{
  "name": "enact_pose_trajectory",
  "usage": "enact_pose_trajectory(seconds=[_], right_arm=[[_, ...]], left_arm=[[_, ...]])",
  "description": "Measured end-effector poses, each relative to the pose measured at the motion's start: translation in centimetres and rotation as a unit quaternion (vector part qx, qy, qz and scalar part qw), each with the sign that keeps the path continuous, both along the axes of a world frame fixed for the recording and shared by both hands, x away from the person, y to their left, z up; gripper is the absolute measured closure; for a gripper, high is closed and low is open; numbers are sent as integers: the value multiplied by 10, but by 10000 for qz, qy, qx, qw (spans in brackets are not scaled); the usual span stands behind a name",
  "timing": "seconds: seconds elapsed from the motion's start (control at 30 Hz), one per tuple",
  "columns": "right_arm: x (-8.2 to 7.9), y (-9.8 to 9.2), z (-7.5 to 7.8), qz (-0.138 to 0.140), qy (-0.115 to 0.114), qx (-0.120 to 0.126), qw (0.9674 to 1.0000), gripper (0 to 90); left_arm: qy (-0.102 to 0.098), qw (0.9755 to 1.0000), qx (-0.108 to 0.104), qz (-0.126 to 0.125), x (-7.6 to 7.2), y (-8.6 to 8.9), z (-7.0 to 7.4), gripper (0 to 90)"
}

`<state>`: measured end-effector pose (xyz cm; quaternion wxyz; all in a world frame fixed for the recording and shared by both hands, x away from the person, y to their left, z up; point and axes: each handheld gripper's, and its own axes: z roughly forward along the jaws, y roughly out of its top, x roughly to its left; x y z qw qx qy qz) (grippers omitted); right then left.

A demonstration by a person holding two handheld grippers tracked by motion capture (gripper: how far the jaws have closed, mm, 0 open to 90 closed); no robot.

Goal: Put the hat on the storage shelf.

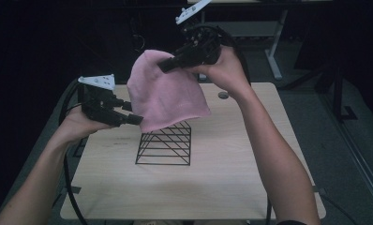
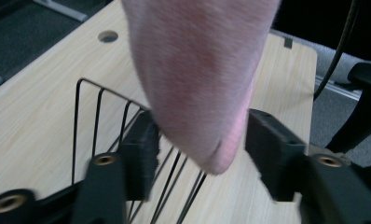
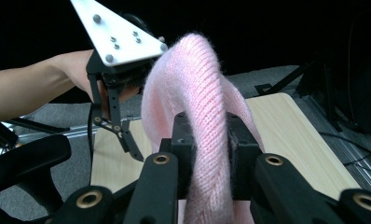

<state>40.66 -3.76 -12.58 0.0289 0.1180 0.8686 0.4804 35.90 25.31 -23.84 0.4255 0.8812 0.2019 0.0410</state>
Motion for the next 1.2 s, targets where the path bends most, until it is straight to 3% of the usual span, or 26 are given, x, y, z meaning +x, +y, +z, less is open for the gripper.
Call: enact_pose_trajectory(seconds=[0.13,0.33,0.77,1.0,1.2], right_arm=[[-1,7,0,12,-17,-19,10000,764],[-1,11,-1,4,-37,-48,10000,765],[8,8,-26,-137,170,-138,9997,765],[12,4,-35,-119,167,-217,9996,765],[12,0,-43,-152,295,-148,9993,765]], left_arm=[[120,9999,-18,98,2,5,-1,608],[72,9999,-17,115,2,10,1,815],[112,9993,234,277,13,14,-13,838],[153,9990,292,297,16,11,-21,838],[194,9985,383,325,17,6,-25,837]])
